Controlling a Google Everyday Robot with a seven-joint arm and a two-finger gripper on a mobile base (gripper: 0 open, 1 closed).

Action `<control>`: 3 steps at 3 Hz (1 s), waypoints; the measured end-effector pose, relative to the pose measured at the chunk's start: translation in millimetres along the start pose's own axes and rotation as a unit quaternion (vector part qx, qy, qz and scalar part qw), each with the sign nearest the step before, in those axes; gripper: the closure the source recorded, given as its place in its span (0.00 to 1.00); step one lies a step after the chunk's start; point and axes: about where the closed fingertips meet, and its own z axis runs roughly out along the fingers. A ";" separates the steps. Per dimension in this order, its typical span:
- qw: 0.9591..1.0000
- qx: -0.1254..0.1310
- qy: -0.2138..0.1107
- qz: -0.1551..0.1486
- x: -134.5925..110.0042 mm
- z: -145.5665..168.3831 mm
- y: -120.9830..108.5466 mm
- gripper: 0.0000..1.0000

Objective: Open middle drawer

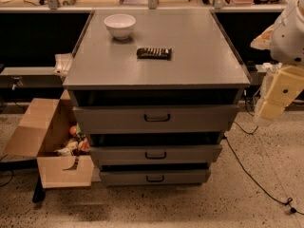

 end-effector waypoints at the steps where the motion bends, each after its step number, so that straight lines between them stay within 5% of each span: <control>1: 1.000 0.000 0.000 0.000 0.0 0.0 0.0 0.00; 2: 1.000 0.005 0.005 -0.002 -0.7 4.1 -0.3 0.00; 3: 0.999 0.007 0.004 -0.033 -3.5 47.5 12.3 0.00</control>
Offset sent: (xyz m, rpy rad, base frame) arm 0.0040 0.0014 -0.0144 -0.0324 0.0046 -0.0013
